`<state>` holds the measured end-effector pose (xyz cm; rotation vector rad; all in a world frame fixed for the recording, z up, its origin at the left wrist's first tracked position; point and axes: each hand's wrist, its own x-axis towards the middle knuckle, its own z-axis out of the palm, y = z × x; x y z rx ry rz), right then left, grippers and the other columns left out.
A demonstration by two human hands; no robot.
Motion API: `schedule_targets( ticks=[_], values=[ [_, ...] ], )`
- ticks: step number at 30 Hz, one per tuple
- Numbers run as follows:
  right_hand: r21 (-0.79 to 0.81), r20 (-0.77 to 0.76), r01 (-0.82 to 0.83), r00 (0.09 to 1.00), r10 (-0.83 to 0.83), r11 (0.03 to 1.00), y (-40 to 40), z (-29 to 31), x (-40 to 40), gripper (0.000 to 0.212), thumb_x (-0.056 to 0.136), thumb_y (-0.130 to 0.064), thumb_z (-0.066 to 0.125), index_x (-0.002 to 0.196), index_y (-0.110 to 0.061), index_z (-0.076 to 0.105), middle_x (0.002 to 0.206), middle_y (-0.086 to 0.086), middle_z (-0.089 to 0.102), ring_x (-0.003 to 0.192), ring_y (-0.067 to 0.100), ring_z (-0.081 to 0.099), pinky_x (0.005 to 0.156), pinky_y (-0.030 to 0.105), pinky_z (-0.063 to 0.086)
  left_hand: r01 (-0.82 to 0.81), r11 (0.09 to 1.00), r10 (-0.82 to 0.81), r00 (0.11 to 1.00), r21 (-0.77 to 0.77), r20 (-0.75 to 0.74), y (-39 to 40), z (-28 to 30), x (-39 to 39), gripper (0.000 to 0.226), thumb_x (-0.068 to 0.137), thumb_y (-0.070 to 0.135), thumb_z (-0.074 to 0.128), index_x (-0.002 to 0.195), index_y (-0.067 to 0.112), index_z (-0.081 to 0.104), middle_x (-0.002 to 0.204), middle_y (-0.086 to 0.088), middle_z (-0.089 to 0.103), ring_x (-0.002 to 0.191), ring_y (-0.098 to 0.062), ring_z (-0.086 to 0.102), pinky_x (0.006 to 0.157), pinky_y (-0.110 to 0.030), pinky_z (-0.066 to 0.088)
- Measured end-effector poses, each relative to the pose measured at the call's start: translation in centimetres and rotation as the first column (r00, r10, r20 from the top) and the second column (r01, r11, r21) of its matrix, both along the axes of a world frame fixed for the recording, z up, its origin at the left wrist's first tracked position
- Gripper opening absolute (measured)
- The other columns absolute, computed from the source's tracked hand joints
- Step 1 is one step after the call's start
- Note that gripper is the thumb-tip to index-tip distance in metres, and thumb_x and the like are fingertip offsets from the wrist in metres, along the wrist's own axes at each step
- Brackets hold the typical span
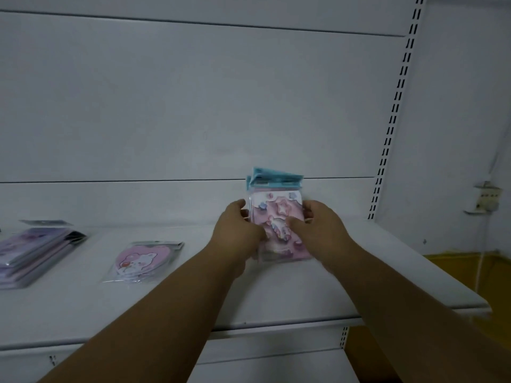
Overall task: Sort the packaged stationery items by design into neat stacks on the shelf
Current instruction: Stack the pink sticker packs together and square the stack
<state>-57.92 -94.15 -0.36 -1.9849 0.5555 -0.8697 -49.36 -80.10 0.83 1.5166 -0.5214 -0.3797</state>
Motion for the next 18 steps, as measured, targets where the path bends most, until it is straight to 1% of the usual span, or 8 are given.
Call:
schedule_targets(
  ticks=[2,4,6,7,10,12,14,18],
  values=[
    [0.071,0.087,-0.099,0.992,0.093,0.993,0.5,0.1,-0.2,0.017,0.084,-0.036,0.067,0.099,-0.028,0.065,0.093,-0.003,0.074,0.076,0.009,0.072,0.065,0.032,0.061,0.068,0.997,-0.064,0.994,-0.037,0.084,0.3,-0.6,0.0,0.063,0.071,-0.016,0.064,0.122,0.021,0.058,0.106,0.0,0.072,0.084,-0.013,0.072,0.067,-0.033,0.061],
    [0.11,0.12,-0.126,0.986,0.113,0.986,1.1,0.2,-0.2,0.022,0.084,-0.039,0.066,0.104,-0.028,0.064,0.101,0.003,0.072,0.077,0.012,0.073,0.062,0.034,0.062,0.111,0.993,-0.106,0.988,-0.034,0.116,0.5,-1.1,-0.2,0.054,0.074,-0.013,0.063,0.112,0.026,0.062,0.099,0.007,0.074,0.08,-0.006,0.072,0.062,-0.027,0.06],
    [0.202,0.164,-0.156,0.979,0.124,0.967,1.8,0.1,0.0,0.028,0.087,-0.039,0.064,0.112,-0.028,0.057,0.11,0.004,0.067,0.085,0.015,0.072,0.062,0.035,0.062,0.165,0.983,-0.157,0.983,-0.085,0.092,0.3,-1.2,-0.7,0.051,0.078,-0.008,0.063,0.114,0.028,0.057,0.102,0.009,0.073,0.083,-0.008,0.072,0.061,-0.027,0.059],
    [0.284,0.213,-0.215,0.964,0.157,0.934,2.2,0.1,0.1,0.028,0.089,-0.037,0.063,0.113,-0.029,0.053,0.112,0.002,0.067,0.088,0.016,0.072,0.064,0.036,0.062,0.198,0.971,-0.189,0.979,-0.137,0.072,0.1,-1.2,-0.9,0.049,0.082,-0.002,0.064,0.117,0.03,0.054,0.104,0.011,0.072,0.085,-0.007,0.072,0.06,-0.025,0.059],
    [0.484,0.366,-0.396,0.902,0.23,0.78,2.8,-0.1,0.0,0.023,0.094,-0.035,0.054,0.117,-0.029,0.051,0.109,0.002,0.071,0.093,0.023,0.072,0.073,0.049,0.06,0.264,0.929,-0.266,0.964,-0.26,0.027,-0.1,-1.0,-1.2,0.043,0.095,0.017,0.057,0.129,0.04,0.045,0.108,0.012,0.072,0.091,-0.011,0.072,0.062,-0.026,0.058],
    [0.516,0.403,-0.445,0.88,0.25,0.732,2.7,-0.1,-0.2,0.022,0.097,-0.035,0.049,0.117,-0.029,0.053,0.106,0.004,0.073,0.093,0.028,0.072,0.076,0.055,0.057,0.302,0.906,-0.318,0.948,-0.297,-0.006,0.1,-1.0,-1.1,0.04,0.099,0.022,0.049,0.131,0.045,0.042,0.11,0.008,0.073,0.094,-0.018,0.072,0.064,-0.032,0.059],
    [0.507,0.399,-0.45,0.878,0.263,0.735,2.5,-0.2,-0.3,0.019,0.098,-0.035,0.047,0.115,-0.03,0.053,0.102,0.002,0.074,0.091,0.028,0.072,0.074,0.055,0.058,0.308,0.912,-0.316,0.949,-0.27,0.014,0.3,-1.1,-1.1,0.036,0.1,0.027,0.046,0.13,0.047,0.041,0.109,0.01,0.073,0.093,-0.017,0.072,0.064,-0.031,0.059],
    [0.447,0.362,-0.384,0.903,0.229,0.808,2.3,-0.6,-0.4,0.012,0.099,-0.037,0.044,0.108,-0.034,0.051,0.091,-0.007,0.075,0.083,0.02,0.074,0.062,0.043,0.06,0.264,0.947,-0.246,0.962,-0.181,0.118,0.1,-1.3,-1.1,0.021,0.098,0.039,0.046,0.112,0.054,0.044,0.099,0.023,0.072,0.088,-0.005,0.071,0.062,-0.024,0.058]
  ],
)
